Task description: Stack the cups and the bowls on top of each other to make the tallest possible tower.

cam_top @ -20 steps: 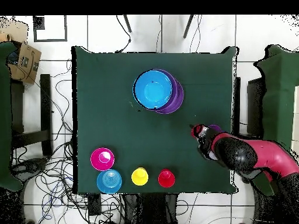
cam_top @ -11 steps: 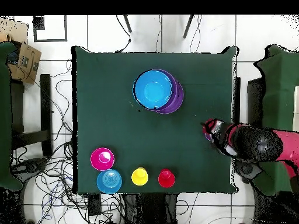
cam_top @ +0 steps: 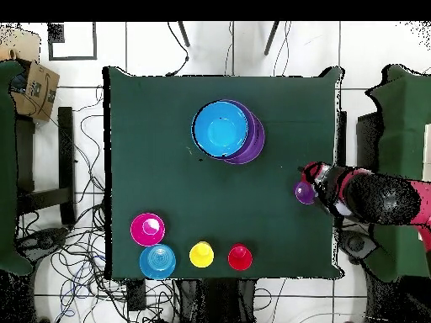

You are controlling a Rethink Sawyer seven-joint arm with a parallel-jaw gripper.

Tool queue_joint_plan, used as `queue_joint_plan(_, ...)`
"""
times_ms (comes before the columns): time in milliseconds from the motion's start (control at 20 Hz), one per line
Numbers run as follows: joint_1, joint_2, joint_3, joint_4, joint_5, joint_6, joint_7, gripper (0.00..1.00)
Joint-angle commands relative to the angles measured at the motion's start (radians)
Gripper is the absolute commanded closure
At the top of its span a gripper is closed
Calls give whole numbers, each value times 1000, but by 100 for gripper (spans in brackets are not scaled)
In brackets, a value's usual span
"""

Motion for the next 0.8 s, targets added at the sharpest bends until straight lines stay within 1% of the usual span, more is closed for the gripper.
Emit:
queue_joint_plan(50,71,62,-50,-38,-117,-92,-189,0)
queue_joint_plan(250,106,95,-75,-61,-165,-175,-127,0)
queue_joint_plan(350,132,93,-103,-70,-200,-239,-65,0)
queue_joint_plan(400,147,105,-116,-87,-214,-259,-52,0)
queue_joint_plan(500,173,127,-139,-109,-228,-291,-30,0)
queue_joint_plan(600,195,125,-163,-113,-228,-314,-6,0)
queue_joint_plan(800,244,137,-214,-149,-249,-366,28,0)
